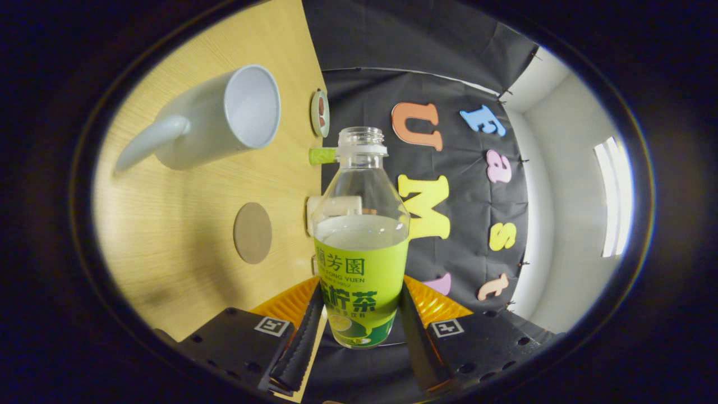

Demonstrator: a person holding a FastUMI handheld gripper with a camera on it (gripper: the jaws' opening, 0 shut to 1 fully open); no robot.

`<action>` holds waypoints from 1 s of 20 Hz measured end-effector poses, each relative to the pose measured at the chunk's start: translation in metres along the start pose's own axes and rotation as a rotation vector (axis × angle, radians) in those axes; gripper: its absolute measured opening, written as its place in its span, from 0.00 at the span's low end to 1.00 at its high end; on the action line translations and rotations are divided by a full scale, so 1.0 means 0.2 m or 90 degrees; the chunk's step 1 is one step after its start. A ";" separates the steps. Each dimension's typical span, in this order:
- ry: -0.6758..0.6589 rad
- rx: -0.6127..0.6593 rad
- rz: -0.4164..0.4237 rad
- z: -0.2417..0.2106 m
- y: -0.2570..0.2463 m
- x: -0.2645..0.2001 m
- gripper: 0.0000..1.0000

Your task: Take the bottle from table, then pour the juice into the cup, finally place the bottle on the coaster

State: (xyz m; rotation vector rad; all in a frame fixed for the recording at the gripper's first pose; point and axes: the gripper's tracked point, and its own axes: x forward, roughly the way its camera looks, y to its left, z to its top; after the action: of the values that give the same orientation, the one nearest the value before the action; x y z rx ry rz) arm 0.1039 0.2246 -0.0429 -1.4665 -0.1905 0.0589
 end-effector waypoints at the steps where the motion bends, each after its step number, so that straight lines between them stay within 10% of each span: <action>1: -0.003 -0.003 0.001 0.00 -0.01 0.00 0.77; 20: -0.029 -0.134 -0.047 0.04 -0.14 -0.01 0.77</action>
State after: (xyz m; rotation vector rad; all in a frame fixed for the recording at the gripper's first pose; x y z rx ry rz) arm 0.0977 0.2287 -0.0139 -1.6667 -0.2951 0.0128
